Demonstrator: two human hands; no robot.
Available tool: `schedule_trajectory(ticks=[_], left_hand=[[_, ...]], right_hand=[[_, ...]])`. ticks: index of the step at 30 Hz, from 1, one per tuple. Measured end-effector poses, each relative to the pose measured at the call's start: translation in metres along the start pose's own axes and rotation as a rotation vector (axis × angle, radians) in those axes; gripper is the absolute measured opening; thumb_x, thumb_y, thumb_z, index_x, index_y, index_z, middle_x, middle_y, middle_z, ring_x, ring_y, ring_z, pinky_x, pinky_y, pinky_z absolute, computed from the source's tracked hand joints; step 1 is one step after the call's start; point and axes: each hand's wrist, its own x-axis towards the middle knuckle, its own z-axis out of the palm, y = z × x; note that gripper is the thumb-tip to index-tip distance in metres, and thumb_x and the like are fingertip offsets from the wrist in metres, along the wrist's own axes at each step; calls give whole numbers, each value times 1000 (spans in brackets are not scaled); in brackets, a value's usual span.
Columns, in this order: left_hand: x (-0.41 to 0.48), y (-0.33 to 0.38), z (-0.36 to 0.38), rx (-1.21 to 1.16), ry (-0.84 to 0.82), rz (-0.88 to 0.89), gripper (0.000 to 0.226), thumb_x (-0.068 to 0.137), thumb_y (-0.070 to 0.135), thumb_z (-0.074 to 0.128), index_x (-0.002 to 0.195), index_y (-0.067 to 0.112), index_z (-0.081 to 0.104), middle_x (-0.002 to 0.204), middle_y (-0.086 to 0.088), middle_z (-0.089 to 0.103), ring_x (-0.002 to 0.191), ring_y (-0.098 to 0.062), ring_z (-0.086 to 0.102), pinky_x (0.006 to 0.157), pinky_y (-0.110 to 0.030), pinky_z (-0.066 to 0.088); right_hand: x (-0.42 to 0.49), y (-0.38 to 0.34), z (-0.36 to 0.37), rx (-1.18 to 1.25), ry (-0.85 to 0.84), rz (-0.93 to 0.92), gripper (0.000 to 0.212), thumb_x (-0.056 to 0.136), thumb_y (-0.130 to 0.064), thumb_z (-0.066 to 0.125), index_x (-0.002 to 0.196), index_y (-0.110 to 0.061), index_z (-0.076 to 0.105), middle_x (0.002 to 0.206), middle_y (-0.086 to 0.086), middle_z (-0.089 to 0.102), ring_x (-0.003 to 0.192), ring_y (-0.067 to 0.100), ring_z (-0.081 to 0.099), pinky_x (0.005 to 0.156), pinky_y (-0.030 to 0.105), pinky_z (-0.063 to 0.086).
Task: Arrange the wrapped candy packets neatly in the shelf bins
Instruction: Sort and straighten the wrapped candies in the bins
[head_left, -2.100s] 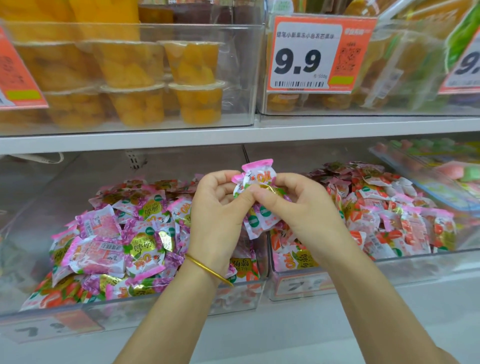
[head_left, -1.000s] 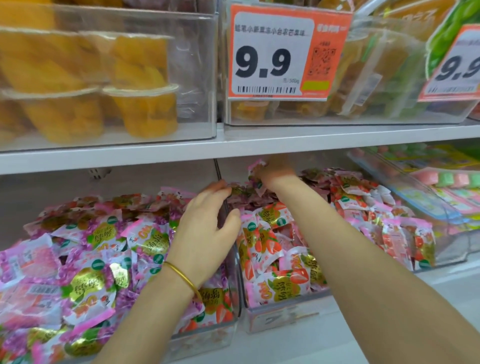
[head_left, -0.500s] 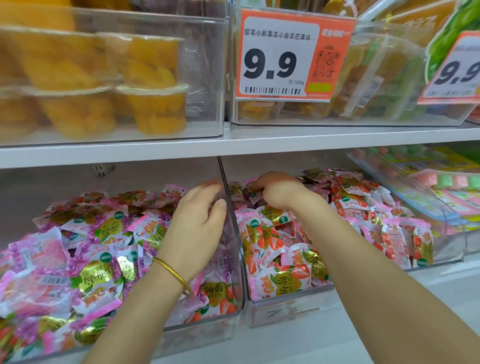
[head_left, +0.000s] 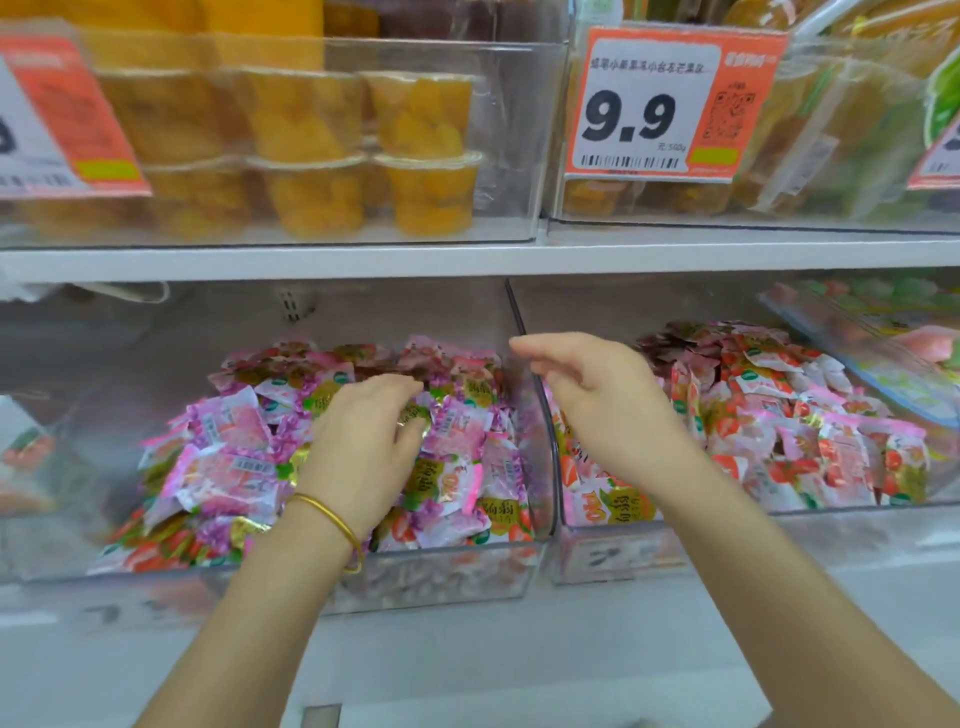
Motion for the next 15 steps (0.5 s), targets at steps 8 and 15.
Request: schedule_trajectory(ticks=[8,15], left_hand=[[27,19,15,354,-86,26,66,81,63,50,136,29,37,134,3,41,123,-25,29,98,-39,27],[54,16,30,402,-315,50,89,75,71,50,145,26,19,152,3,23,140,-22,14,108,-45,16]], right_hand=[[-3,10,14,192,166,90,42,90,5,43,115,-21,65,109,-9,64,109,6,58,99,25,45],[5,15,14,222,153,100,39,91,4,46,111,-22,66,103,-12,65,96,-8,57,84,0,40]])
